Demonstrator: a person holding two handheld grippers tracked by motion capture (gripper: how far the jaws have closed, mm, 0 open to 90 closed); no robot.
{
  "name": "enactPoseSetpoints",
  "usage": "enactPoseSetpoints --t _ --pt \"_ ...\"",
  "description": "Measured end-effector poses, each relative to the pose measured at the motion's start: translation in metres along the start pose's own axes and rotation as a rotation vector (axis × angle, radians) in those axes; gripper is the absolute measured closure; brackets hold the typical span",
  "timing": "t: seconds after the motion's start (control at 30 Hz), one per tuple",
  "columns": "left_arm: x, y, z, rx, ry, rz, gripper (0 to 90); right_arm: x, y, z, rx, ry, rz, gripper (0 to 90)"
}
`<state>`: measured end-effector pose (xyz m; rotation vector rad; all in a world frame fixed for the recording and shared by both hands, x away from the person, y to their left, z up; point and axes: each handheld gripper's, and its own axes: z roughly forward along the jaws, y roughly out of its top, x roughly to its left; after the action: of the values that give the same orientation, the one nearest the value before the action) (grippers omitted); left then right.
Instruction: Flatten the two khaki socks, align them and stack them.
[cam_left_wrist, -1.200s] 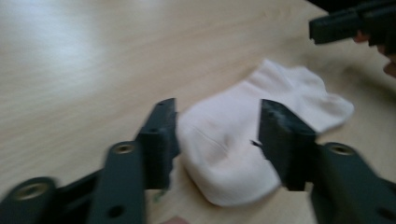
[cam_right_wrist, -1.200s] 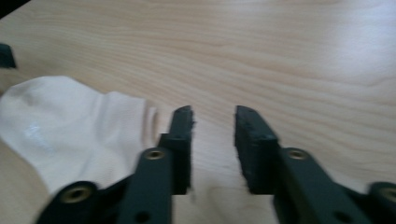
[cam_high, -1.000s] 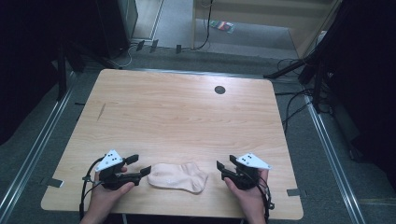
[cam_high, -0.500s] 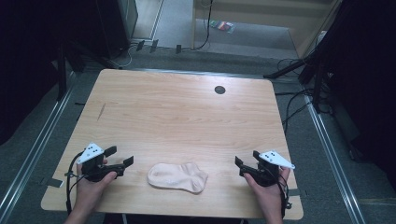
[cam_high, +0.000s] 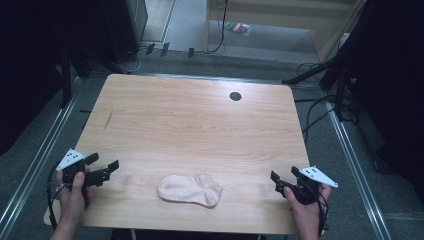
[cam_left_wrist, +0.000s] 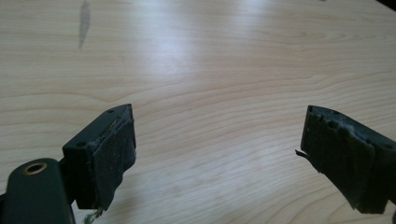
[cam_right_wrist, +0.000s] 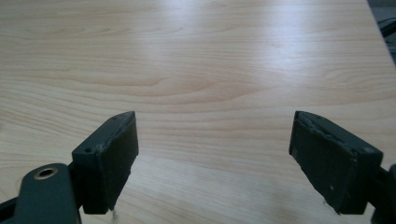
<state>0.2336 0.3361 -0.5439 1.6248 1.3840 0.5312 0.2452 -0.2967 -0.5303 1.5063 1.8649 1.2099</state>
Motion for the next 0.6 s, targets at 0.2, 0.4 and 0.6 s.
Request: enactPoseSetpoints --t 0.2,0.4,0.6 --pt "0.011 -0.003 -0.004 0.039 0.063 0.063 10.6 -0.015 -0.007 -0.005 0.009 -0.022 0.009 15.4" --pt "0.022 -0.005 -0.012 0.044 0.105 0.097 9.9 -0.029 -0.016 -0.014 0.033 -0.045 0.007 15.0" --pt "0.037 -0.008 -0.022 0.037 0.128 0.078 9.7 -0.04 -0.024 -0.023 0.036 -0.056 0.01 14.9"
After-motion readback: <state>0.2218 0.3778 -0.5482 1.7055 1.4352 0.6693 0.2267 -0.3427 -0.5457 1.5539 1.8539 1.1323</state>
